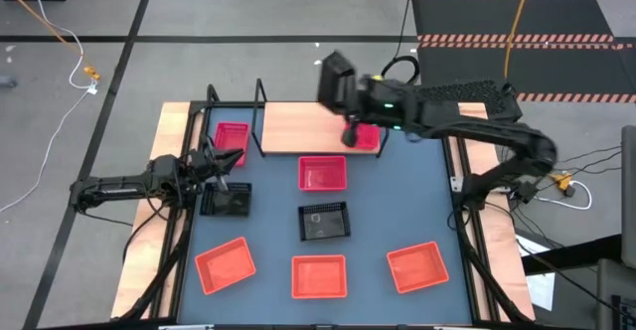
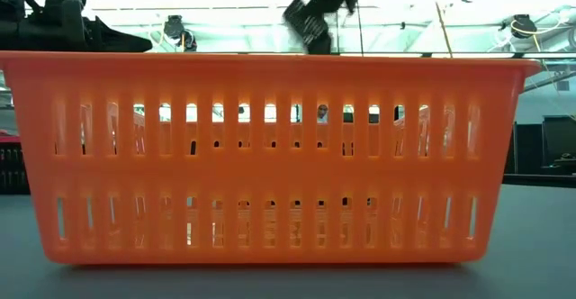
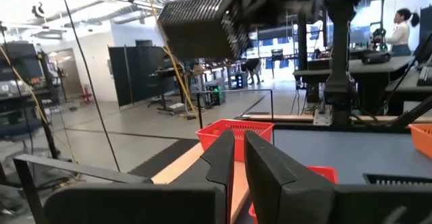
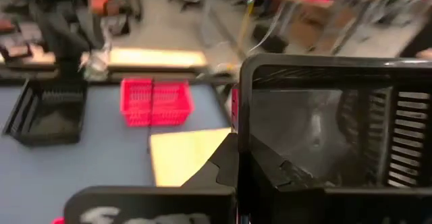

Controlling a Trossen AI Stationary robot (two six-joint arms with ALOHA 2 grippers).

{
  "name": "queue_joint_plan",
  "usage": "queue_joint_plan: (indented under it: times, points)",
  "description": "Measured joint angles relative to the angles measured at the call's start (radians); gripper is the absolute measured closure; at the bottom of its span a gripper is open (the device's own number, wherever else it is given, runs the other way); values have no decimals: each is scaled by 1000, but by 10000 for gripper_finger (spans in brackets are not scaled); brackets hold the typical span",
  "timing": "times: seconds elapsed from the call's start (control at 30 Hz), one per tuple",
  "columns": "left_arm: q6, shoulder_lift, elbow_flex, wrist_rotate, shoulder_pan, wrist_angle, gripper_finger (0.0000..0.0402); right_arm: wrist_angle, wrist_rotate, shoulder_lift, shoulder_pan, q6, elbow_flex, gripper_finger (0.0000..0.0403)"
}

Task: Stack baskets on shelf by color
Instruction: Put the middle right black bin on the shelf

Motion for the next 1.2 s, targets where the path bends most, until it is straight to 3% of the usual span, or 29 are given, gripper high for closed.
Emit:
queue_joint_plan:
  times: [0.23,0.37,0.67,1.2]
  points:
    - [62,0,0,0,0,0,364,-70,-54,284,-32,-8,103,402]
    - [99,0,0,0,0,7,364,-158,-57,377,-30,-36,167,402]
    - [69,2,0,0,0,18,364,-232,-113,418,-12,5,176,402]
    - [29,53,0,0,0,16,364,-255,-18,459,22,16,155,403]
